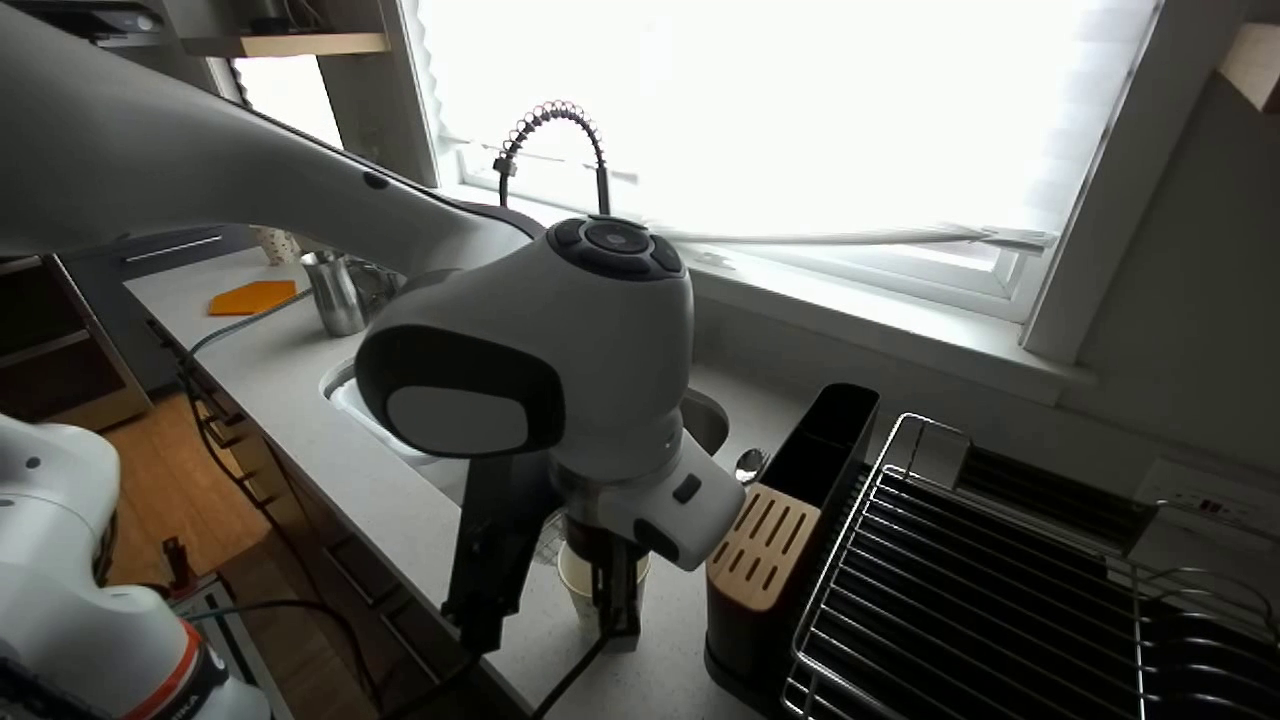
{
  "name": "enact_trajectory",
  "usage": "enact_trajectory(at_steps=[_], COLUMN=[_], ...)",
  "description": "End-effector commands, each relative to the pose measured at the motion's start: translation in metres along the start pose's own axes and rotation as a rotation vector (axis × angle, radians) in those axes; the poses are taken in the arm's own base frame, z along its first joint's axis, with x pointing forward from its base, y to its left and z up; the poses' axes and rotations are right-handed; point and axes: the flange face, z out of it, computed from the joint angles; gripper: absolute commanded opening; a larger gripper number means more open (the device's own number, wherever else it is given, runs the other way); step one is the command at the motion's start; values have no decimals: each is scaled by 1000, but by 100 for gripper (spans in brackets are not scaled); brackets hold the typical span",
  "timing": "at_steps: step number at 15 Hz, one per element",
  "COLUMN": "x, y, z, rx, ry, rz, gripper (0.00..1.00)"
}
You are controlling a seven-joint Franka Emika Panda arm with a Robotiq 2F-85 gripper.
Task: Pick up the paper cup from the kitchen counter and pour out all the water in it into the sink, put the paper cup back on the kitchen counter
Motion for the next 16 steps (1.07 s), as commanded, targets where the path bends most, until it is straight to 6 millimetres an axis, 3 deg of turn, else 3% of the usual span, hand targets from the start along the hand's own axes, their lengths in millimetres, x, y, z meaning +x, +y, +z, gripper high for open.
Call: enact_trajectory(at_steps=[1,5,9,13,16], x=[2,3,1,-10,-29], y=[3,1,-14,-60,-120], z=[7,7,-3,-33,-66], rx=[14,15,-4,-44,-142], ry=[8,6,15,53,116], rz=[5,0,-28,-134,-278], gripper=[31,1,1,1,1])
